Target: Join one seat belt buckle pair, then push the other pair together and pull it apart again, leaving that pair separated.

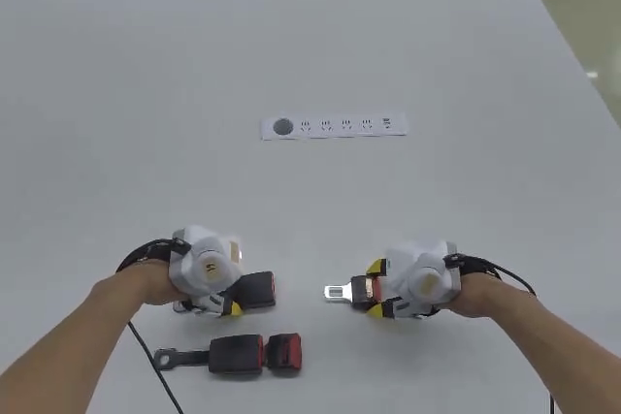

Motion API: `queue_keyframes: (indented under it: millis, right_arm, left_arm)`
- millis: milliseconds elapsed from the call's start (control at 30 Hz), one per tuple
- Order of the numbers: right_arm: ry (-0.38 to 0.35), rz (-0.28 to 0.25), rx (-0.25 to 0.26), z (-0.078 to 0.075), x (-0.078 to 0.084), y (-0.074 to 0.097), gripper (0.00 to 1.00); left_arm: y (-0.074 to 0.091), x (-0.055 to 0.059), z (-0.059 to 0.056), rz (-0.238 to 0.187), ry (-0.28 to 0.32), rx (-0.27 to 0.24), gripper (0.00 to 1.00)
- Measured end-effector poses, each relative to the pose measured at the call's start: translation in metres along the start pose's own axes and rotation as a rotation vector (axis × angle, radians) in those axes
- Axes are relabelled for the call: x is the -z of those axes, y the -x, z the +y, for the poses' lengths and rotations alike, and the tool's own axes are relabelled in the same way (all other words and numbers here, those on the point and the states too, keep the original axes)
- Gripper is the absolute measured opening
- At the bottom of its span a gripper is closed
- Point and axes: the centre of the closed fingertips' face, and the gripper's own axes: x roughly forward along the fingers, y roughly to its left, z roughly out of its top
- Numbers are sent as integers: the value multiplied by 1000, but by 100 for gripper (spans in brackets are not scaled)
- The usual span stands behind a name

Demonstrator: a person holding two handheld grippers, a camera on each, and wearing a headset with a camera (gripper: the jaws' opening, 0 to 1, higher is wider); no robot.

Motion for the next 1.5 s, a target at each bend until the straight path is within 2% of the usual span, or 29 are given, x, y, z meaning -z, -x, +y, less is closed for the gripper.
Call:
queue_keyframes:
  millis: [133,500,1000,1200,1500]
  right_arm:
    - [8,-1,-2,0,0,0,32]
    - [31,-1,-3,-1,0,1,31]
    - [40,-1,-5,-3,-5,-5,31]
    - [46,-5,-7,-2,-11,-8,31]
    - [53,-15,-11,-2,-21,-16,31]
  left_arm:
    - [-1,1,0,2,-30,4,33]
    - [-4,2,3,14,-56,13,32]
    - [-7,5,5,25,-44,12,32]
    - [-1,-1,0,21,-40,11,32]
    - [-1,-2,0,27,-33,11,32]
